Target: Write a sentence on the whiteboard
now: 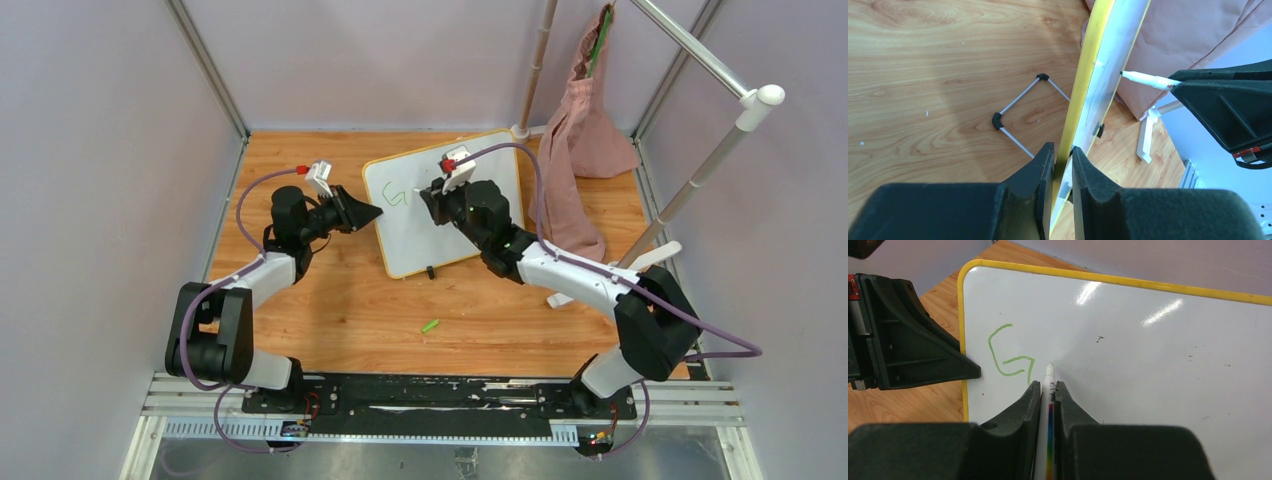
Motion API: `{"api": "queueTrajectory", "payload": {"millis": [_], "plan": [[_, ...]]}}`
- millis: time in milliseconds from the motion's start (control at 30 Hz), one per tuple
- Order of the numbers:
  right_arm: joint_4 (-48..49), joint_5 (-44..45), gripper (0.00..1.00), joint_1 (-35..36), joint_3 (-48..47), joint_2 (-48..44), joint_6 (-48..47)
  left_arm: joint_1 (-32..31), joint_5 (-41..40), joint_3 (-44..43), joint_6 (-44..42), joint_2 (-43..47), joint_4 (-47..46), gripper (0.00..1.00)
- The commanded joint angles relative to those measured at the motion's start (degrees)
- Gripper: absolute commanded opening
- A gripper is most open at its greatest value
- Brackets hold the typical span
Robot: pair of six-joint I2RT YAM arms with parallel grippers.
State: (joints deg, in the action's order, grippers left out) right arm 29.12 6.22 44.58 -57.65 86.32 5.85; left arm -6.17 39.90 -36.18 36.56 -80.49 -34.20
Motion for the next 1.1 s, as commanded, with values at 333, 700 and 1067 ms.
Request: {"api": "queueTrajectory", "payload": {"millis": [333, 700, 1067], "plan": [[0.3, -1.6, 0.0, -0.8, -2.6, 2.2, 0.6, 0.2, 0.3, -0.9, -0.2, 1.0, -1.5, 0.0], [-1.5, -1.4, 0.0, -0.8, -0.5, 1.2, 0.8, 0.3, 0.3, -0.9, -0.1, 1.0, -1.5, 0.0], [-4.4, 0.5, 0.0, -1.5, 0.2, 0.0, 0.3, 0.2, 0.4, -0.9, -0.3, 1.1, -1.5, 0.0]]}}
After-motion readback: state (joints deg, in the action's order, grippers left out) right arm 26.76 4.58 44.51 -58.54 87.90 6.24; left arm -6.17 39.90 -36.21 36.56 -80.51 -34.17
